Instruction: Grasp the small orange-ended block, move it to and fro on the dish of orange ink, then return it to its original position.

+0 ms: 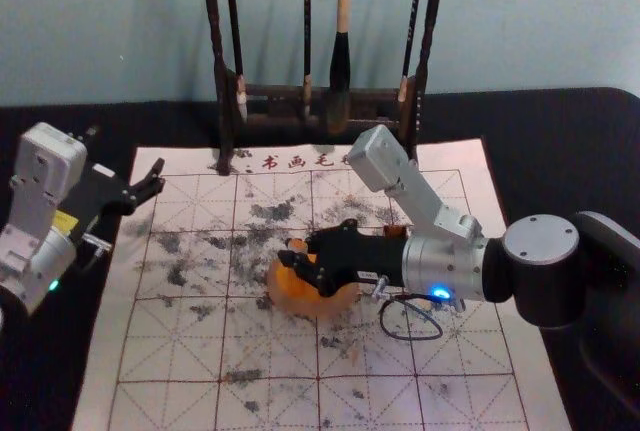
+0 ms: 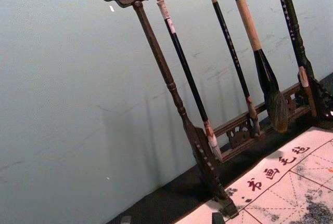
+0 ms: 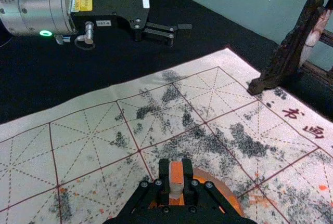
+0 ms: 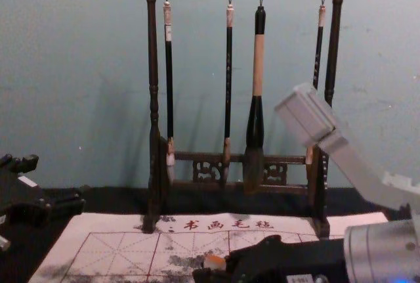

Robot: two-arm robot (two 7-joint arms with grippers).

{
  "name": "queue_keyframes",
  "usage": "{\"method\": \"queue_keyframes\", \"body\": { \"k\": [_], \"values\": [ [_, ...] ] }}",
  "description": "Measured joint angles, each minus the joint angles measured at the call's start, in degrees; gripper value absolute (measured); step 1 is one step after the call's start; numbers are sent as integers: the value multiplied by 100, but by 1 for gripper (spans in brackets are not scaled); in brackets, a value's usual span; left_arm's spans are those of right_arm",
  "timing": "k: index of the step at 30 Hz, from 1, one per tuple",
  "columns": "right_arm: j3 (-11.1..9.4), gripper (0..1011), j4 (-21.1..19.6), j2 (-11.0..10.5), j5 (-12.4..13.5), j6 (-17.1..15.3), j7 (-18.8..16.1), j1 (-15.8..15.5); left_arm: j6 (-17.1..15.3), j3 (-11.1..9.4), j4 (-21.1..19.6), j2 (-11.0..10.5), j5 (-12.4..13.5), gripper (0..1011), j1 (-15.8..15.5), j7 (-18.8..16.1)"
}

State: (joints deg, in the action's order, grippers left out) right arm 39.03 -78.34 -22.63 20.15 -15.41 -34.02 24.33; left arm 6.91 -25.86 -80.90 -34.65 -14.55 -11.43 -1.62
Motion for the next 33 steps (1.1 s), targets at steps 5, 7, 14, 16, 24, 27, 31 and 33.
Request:
{"method": "queue_keyframes", "body": {
  "k": [5,7,14,16,24,27,31,33],
  "values": [
    [13,105,174,108,-37,39,7,107,0,0,0,0,0,1001,0,0],
    [12,105,255,152,-50,57,19,152,0,0,0,0,0,1001,0,0],
    [-34,105,376,214,-74,68,79,211,0,0,0,0,0,1001,0,0],
    [-56,105,400,223,-79,69,96,219,0,0,0,0,0,1001,0,0],
    [-159,105,422,198,-97,81,167,210,0,0,0,0,0,1001,0,0],
    [-198,105,397,167,-98,82,194,182,0,0,0,0,0,1001,0,0],
    [-234,105,357,126,-104,74,214,138,0,0,0,0,0,1001,0,0],
    [-255,105,315,90,-105,67,216,103,0,0,0,0,0,1002,0,0]
  ]
}}
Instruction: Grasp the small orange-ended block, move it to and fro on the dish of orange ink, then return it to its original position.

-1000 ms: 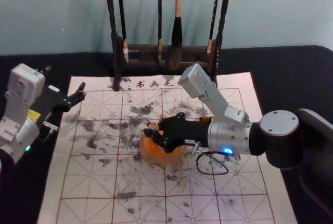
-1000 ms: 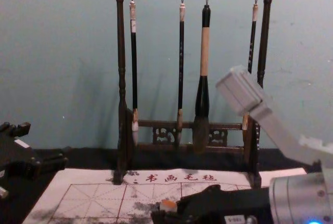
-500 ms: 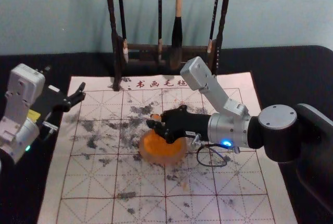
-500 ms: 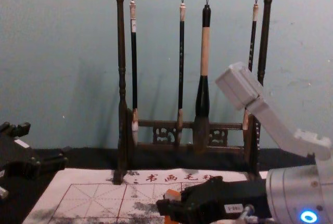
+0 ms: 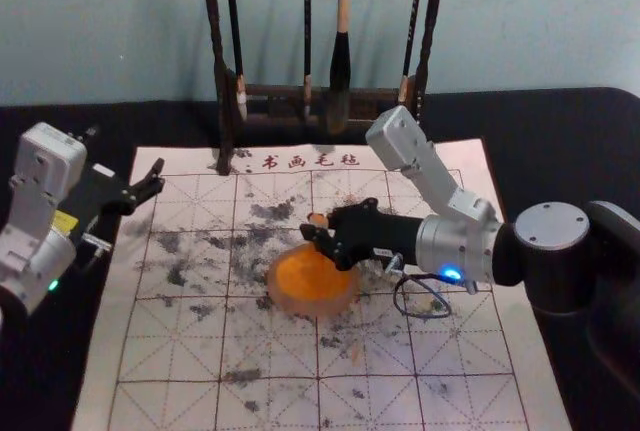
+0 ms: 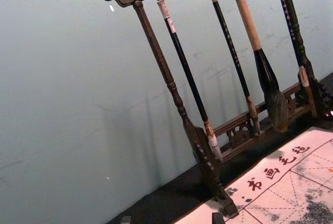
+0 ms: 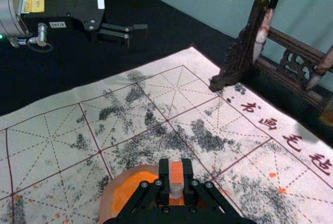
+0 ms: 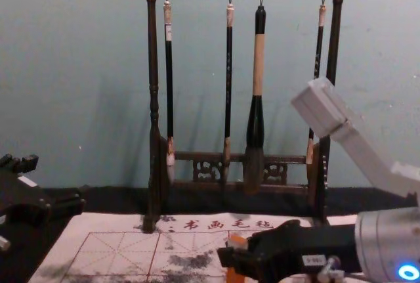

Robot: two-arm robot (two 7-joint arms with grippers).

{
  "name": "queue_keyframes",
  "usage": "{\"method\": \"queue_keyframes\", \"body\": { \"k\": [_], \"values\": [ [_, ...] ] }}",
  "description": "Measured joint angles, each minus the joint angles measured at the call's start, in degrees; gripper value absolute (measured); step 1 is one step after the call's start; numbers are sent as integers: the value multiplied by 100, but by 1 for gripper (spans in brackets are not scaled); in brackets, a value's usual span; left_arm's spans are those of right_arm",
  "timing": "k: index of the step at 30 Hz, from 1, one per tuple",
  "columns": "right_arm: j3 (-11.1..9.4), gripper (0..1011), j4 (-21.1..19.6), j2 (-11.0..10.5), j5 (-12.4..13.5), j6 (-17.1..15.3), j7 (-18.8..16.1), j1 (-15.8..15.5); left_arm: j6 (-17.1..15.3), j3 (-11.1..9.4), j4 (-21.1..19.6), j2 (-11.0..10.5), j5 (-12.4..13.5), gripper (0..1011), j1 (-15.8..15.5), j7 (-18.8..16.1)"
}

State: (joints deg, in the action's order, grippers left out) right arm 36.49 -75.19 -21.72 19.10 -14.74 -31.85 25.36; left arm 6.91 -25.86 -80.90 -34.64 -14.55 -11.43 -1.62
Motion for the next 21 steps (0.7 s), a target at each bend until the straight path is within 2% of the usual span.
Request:
{"method": "queue_keyframes", "body": {
  "k": [13,21],
  "values": [
    [-164,105,-409,-260,105,-85,12,-286,0,0,0,0,0,1001,0,0],
    [-185,105,-665,-412,185,-129,-14,-455,0,0,0,0,0,1002,0,0]
  ]
}}
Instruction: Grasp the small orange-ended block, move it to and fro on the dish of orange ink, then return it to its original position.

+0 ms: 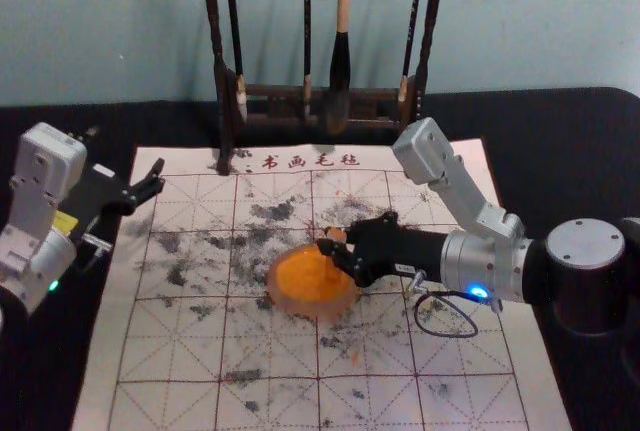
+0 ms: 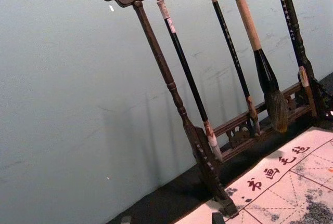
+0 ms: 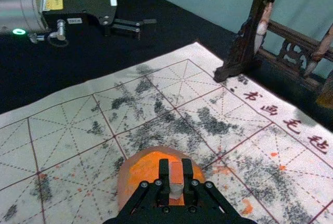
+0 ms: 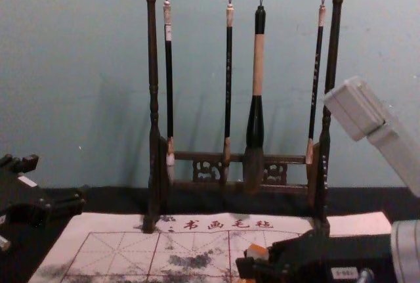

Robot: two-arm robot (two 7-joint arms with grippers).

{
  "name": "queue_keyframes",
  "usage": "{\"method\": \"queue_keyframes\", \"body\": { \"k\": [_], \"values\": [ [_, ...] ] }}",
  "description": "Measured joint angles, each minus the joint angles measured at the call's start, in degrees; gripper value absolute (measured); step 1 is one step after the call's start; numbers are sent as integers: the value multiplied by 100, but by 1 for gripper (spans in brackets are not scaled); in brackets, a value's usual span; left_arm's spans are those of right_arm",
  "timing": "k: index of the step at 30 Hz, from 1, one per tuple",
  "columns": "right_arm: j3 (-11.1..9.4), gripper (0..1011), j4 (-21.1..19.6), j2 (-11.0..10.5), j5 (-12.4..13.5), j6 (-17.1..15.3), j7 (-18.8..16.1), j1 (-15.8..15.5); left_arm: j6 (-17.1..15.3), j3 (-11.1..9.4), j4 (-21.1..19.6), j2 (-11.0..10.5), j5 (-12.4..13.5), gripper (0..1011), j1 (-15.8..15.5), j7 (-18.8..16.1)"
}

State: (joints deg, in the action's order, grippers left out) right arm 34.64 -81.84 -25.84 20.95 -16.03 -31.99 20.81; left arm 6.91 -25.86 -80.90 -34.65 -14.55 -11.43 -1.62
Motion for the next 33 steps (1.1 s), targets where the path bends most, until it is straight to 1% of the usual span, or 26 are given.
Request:
{"method": "queue_keyframes", "body": {
  "k": [5,13,23,27,33],
  "values": [
    [31,105,-76,-41,32,-34,-14,-67,0,0,0,0,0,1001,0,0],
    [89,105,-133,-34,73,-64,-32,-94,0,0,0,0,0,1001,0,0],
    [236,105,-88,97,97,-42,-83,-14,0,0,0,0,0,1001,0,0],
    [319,105,43,192,64,11,-104,84,0,0,0,0,0,1001,0,0],
    [368,105,227,291,11,68,-111,207,0,0,0,0,0,1001,0,0]
  ]
}}
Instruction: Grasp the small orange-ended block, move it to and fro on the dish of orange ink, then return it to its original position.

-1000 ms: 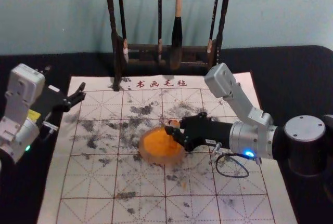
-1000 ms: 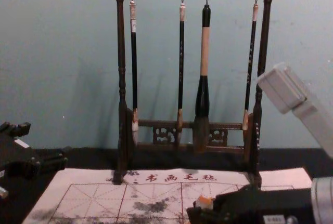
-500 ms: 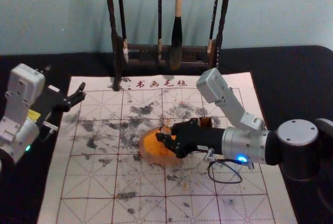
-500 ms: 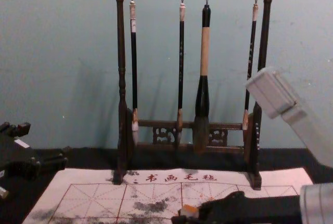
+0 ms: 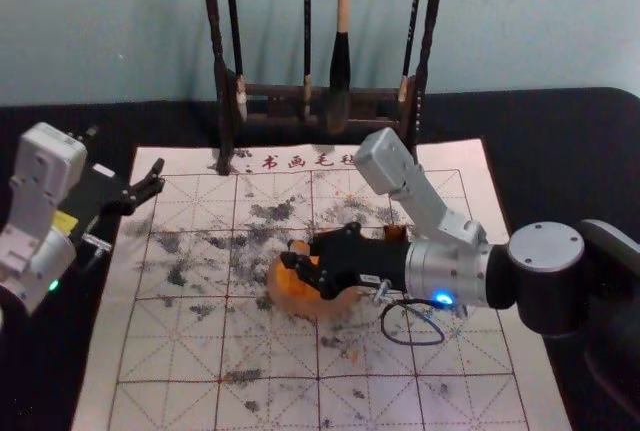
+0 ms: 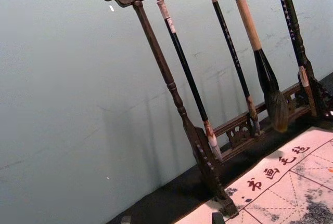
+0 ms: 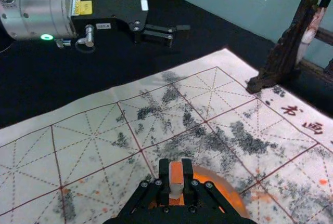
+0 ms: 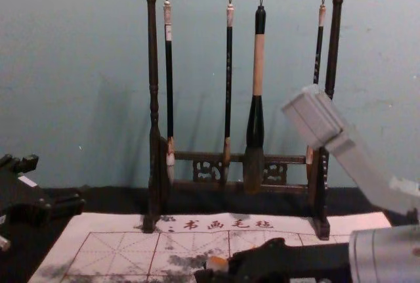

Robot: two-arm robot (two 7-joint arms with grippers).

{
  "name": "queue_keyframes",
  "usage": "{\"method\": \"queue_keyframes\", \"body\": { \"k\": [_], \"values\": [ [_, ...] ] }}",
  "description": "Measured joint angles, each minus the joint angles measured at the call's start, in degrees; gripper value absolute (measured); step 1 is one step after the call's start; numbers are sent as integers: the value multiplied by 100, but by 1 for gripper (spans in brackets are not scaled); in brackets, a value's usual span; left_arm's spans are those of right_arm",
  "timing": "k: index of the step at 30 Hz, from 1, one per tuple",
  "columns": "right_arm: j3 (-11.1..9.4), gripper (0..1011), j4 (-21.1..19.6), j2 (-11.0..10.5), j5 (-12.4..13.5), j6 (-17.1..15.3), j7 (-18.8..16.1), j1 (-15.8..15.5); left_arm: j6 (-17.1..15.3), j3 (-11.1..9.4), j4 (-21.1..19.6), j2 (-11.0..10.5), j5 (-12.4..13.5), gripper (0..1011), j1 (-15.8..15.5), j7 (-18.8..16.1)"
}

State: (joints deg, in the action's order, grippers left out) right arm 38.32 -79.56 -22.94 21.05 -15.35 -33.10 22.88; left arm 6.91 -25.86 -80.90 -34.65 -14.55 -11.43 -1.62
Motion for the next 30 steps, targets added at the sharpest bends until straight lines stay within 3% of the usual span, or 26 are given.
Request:
{"method": "queue_keyframes", "body": {
  "k": [11,30],
  "values": [
    [18,105,376,196,-139,143,33,250,0,0,0,0,0,1001,0,0],
    [-155,105,430,148,-268,142,145,236,0,0,0,0,0,1001,0,0]
  ]
}}
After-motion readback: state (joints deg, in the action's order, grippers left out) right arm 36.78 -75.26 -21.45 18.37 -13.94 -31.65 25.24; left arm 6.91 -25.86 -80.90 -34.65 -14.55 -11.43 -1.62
